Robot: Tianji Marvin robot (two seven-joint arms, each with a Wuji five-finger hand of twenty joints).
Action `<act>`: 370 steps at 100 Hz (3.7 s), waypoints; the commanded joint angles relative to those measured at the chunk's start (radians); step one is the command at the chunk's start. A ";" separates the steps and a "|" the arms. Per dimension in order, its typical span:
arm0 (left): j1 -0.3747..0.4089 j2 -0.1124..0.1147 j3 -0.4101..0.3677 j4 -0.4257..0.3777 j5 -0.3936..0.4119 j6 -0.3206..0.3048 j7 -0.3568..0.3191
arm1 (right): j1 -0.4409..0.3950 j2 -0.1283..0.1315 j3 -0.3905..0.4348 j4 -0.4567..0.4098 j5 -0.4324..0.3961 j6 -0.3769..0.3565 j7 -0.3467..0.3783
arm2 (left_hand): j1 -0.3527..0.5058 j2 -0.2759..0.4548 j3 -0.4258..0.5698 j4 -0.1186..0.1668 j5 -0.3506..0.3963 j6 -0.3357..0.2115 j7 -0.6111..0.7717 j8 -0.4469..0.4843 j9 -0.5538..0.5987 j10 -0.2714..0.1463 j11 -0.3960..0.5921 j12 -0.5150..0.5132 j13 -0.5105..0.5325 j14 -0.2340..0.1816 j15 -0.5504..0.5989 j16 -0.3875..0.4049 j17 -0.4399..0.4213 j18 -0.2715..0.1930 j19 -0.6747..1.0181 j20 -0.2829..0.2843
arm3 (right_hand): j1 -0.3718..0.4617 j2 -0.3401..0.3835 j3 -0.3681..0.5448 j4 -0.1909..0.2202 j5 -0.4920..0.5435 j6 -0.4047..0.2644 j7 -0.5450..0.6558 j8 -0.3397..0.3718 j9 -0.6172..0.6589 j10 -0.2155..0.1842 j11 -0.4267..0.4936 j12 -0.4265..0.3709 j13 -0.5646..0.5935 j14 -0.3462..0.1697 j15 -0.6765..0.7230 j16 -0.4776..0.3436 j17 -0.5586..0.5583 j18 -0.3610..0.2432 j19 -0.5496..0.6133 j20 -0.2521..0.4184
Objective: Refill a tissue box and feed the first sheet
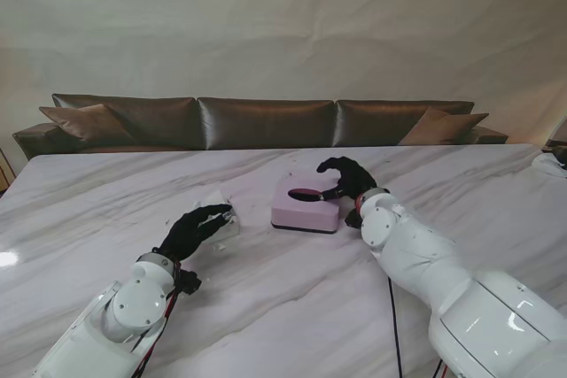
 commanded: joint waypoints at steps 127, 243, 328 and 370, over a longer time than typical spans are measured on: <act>0.040 -0.007 -0.022 -0.019 -0.010 -0.006 0.006 | -0.093 -0.005 -0.096 -0.146 -0.047 -0.177 -0.104 | -0.005 0.036 -0.023 -0.028 0.003 -0.003 0.012 0.014 -0.043 -0.009 0.003 0.005 -0.010 -0.005 0.000 0.011 -0.021 0.029 0.479 0.016 | -0.067 -0.024 0.031 -0.001 -0.035 0.026 0.012 0.004 0.006 -0.022 0.000 0.013 -0.151 -0.038 -0.204 -0.115 -0.064 -0.012 -0.049 -0.035; 0.104 0.013 -0.117 -0.041 -0.017 -0.111 -0.049 | -0.265 0.205 -0.092 -0.882 -0.292 0.372 0.108 | -0.004 0.042 -0.023 -0.029 0.004 0.000 0.008 0.013 -0.028 -0.003 0.007 0.007 -0.005 -0.003 -0.002 0.011 -0.022 0.032 0.482 0.017 | -0.293 0.068 -0.028 -0.023 0.263 0.144 -0.044 -0.013 0.529 0.090 -0.101 -0.019 0.364 -0.015 -0.396 -0.340 0.709 -0.367 0.551 -0.032; 0.141 0.013 -0.112 -0.110 -0.004 -0.079 -0.038 | -0.225 0.259 -0.222 -0.933 -0.481 0.526 0.230 | -0.006 0.040 -0.025 -0.030 0.011 0.002 0.009 0.014 -0.012 0.001 0.016 0.013 -0.005 -0.004 -0.004 0.011 -0.022 0.033 0.482 0.017 | -0.300 0.103 -0.035 -0.015 0.208 0.229 -0.070 -0.029 0.471 0.143 -0.092 -0.013 0.371 0.015 -0.488 -0.377 0.708 -0.352 0.552 -0.047; 0.151 0.011 -0.115 -0.116 -0.003 -0.081 -0.026 | -0.279 0.325 -0.200 -1.069 -0.621 0.603 0.346 | -0.007 0.042 -0.024 -0.030 0.015 0.001 0.012 0.016 -0.010 0.002 0.018 0.014 -0.005 -0.004 -0.006 0.010 -0.023 0.037 0.479 0.016 | -0.239 0.067 -0.032 -0.013 0.189 0.154 -0.051 -0.018 0.515 0.050 0.001 0.071 0.382 -0.017 -0.199 -0.228 0.705 -0.412 0.551 -0.055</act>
